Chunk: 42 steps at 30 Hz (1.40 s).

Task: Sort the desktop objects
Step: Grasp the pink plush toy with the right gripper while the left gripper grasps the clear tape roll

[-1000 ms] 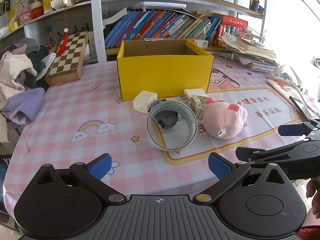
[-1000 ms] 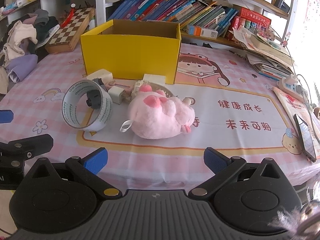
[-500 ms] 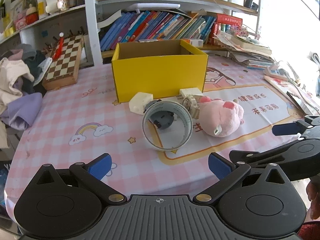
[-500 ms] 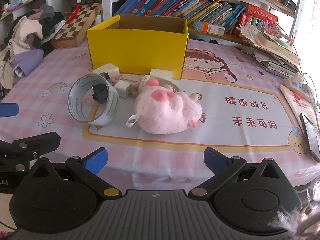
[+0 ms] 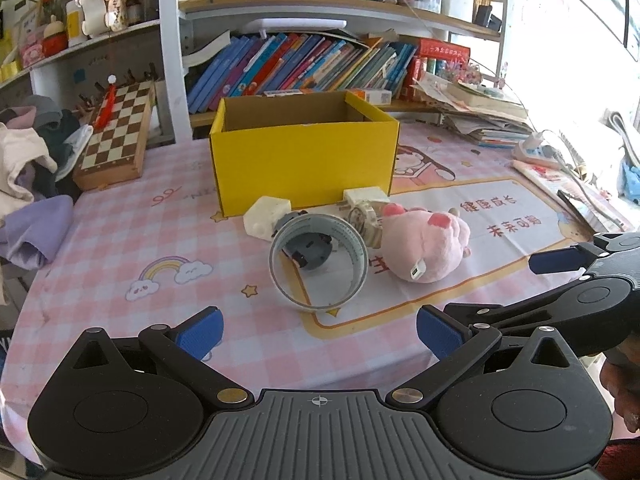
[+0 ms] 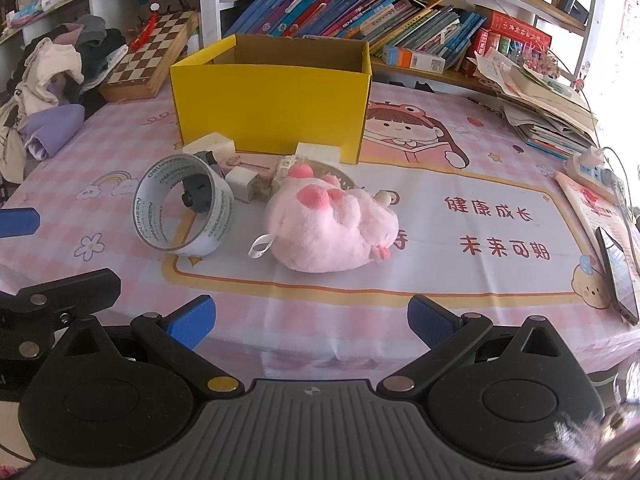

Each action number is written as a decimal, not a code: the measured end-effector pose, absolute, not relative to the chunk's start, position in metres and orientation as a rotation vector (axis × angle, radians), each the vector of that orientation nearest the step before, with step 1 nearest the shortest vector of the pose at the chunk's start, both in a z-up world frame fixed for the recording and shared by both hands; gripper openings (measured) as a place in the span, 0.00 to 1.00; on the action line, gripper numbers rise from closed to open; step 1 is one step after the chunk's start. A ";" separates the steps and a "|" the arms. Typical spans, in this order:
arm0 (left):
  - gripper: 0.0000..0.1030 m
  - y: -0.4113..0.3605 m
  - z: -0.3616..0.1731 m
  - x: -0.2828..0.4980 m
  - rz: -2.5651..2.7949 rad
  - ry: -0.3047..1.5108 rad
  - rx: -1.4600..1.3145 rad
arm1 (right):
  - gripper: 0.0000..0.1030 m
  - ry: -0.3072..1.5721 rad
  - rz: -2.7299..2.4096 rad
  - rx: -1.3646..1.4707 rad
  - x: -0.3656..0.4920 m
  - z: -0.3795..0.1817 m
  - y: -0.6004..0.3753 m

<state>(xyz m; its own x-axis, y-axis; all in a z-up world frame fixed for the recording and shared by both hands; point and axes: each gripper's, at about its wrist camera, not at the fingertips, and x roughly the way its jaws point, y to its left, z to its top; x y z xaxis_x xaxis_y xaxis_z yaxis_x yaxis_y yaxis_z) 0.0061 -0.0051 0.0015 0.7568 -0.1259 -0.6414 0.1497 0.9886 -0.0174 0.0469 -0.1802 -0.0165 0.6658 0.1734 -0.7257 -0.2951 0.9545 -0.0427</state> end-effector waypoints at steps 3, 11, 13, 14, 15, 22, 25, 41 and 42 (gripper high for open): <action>1.00 -0.006 0.002 0.006 -0.155 0.698 0.040 | 1.00 0.798 0.261 -0.160 0.047 -0.016 -0.180; 1.00 -0.003 0.001 0.009 -0.172 0.712 0.019 | 1.00 0.799 0.263 -0.155 0.047 -0.016 -0.181; 1.00 -0.002 0.000 0.011 -0.158 0.726 0.018 | 1.00 0.799 0.262 -0.152 0.049 -0.016 -0.182; 1.00 -0.001 -0.001 0.012 -0.152 0.727 0.016 | 1.00 0.799 0.259 -0.151 0.049 -0.016 -0.182; 1.00 -0.001 -0.001 0.013 -0.147 0.726 0.013 | 1.00 0.798 0.258 -0.149 0.050 -0.015 -0.183; 1.00 0.002 -0.004 0.025 -0.099 0.750 0.011 | 1.00 0.779 0.264 -0.117 0.059 -0.013 -0.189; 1.00 0.003 -0.006 0.032 -0.092 0.765 -0.005 | 1.00 0.781 0.267 -0.120 0.064 -0.013 -0.190; 1.00 -0.009 -0.023 0.075 -0.105 0.807 0.042 | 1.00 0.862 0.307 -0.107 0.122 -0.028 -0.188; 1.00 -0.010 -0.024 0.078 -0.104 0.811 0.044 | 1.00 0.869 0.309 -0.106 0.126 -0.029 -0.188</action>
